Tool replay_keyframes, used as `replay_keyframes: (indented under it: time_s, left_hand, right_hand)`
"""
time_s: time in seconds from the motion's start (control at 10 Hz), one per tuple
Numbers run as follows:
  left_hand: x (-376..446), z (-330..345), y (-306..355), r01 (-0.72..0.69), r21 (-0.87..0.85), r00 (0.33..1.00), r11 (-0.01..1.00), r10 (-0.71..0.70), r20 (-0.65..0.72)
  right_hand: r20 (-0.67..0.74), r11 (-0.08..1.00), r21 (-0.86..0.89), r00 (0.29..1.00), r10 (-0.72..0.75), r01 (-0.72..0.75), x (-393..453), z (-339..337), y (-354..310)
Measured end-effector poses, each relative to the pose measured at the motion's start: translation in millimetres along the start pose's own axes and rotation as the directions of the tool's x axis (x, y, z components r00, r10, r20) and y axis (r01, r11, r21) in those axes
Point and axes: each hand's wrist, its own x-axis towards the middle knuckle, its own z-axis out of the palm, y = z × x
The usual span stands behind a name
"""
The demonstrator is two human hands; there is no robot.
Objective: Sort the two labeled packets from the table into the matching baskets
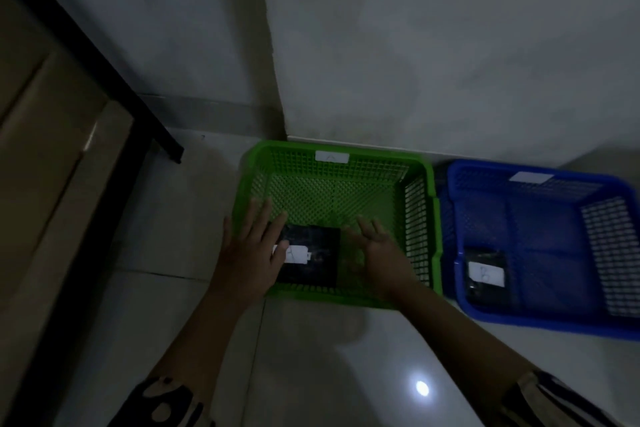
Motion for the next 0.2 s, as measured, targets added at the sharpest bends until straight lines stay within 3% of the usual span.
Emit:
replay_keyframes:
  time_s: [0.2]
  left_hand:
    - [-20,-95,73,0.003,0.015,0.991,1.0,-0.005,0.136]
  right_hand:
    - [-0.039,0.99,0.09,0.993,0.111,-0.107,-98,-98,-9]
